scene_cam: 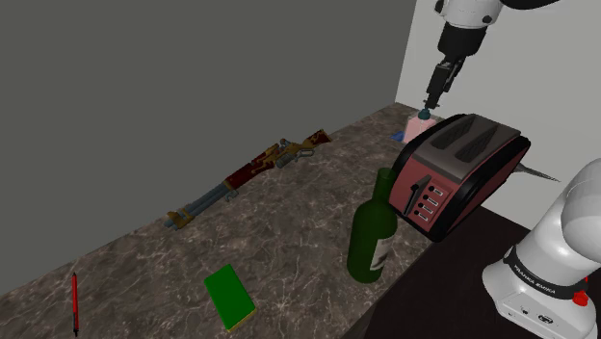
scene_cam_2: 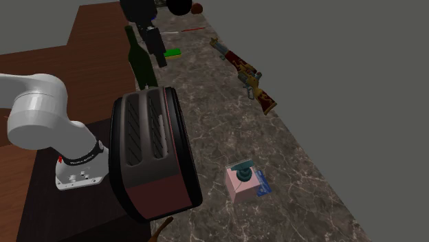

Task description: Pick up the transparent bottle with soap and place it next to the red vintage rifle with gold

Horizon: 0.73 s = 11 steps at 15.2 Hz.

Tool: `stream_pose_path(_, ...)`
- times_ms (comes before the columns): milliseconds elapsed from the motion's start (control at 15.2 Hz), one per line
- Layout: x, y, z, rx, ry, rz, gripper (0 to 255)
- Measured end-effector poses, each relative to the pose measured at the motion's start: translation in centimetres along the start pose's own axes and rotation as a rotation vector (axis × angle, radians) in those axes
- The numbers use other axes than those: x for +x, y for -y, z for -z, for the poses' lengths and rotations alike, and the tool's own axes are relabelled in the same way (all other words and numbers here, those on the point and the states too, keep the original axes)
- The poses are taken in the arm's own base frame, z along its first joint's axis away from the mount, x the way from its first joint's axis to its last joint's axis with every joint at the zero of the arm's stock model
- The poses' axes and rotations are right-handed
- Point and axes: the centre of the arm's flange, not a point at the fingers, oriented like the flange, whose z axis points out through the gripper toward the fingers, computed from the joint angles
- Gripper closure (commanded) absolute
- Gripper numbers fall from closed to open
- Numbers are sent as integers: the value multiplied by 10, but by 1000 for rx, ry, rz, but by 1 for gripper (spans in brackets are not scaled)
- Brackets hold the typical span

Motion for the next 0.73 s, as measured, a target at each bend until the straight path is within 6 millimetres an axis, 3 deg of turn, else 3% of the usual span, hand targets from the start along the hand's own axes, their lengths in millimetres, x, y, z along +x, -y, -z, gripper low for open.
stream_pose_path(198,3,-15,-6,5,7,0,0)
stream_pose_path(726,30,-107,-50,34,50,3,0)
